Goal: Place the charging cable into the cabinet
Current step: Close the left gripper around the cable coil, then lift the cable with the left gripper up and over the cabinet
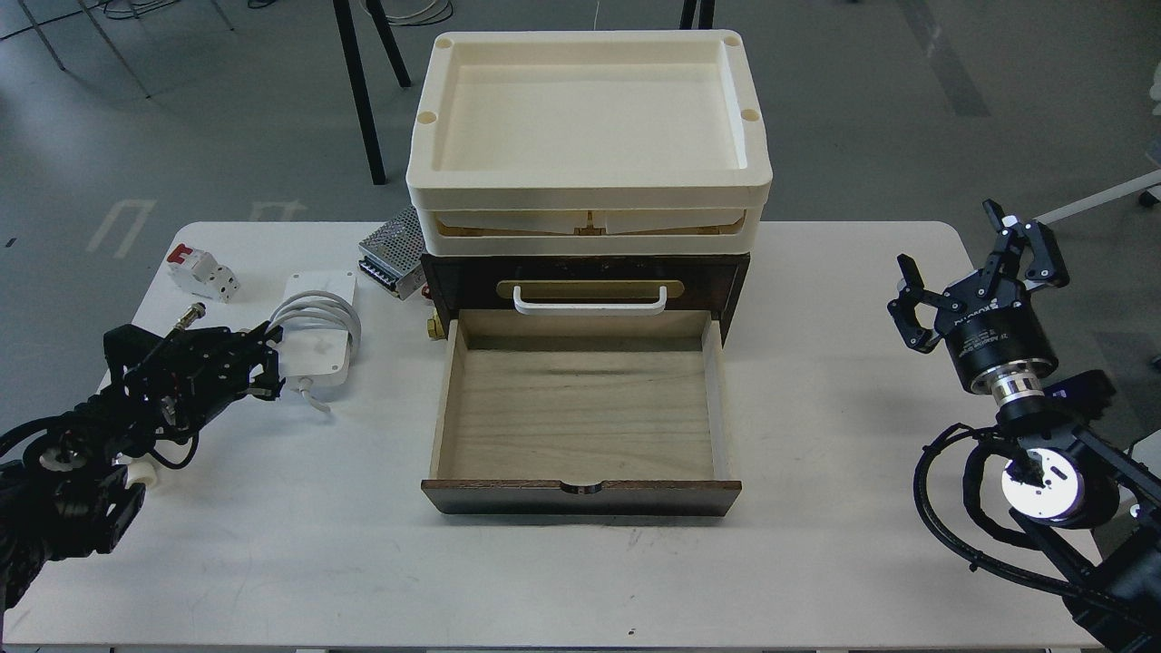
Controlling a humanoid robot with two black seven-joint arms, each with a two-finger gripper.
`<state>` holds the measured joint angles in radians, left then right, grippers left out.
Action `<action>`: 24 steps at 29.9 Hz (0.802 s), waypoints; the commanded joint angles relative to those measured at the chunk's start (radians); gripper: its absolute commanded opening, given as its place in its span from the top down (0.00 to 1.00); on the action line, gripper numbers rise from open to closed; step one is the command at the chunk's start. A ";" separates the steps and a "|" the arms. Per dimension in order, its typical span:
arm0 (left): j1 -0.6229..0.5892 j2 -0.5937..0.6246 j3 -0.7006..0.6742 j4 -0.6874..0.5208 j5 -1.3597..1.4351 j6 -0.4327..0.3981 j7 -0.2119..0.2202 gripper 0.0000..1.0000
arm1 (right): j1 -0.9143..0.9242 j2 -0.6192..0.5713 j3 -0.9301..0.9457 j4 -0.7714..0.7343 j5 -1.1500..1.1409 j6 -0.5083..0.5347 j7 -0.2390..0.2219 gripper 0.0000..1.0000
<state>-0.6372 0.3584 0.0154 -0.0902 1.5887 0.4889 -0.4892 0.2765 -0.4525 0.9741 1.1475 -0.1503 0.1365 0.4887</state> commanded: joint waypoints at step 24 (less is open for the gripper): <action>0.027 0.188 -0.130 -0.112 -0.642 0.000 0.000 1.00 | 0.001 0.000 -0.012 0.005 0.000 0.002 0.000 0.01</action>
<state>-0.6075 0.5028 -0.0728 -0.1543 1.0231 0.4893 -0.4881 0.2774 -0.4525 0.9636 1.1498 -0.1503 0.1373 0.4887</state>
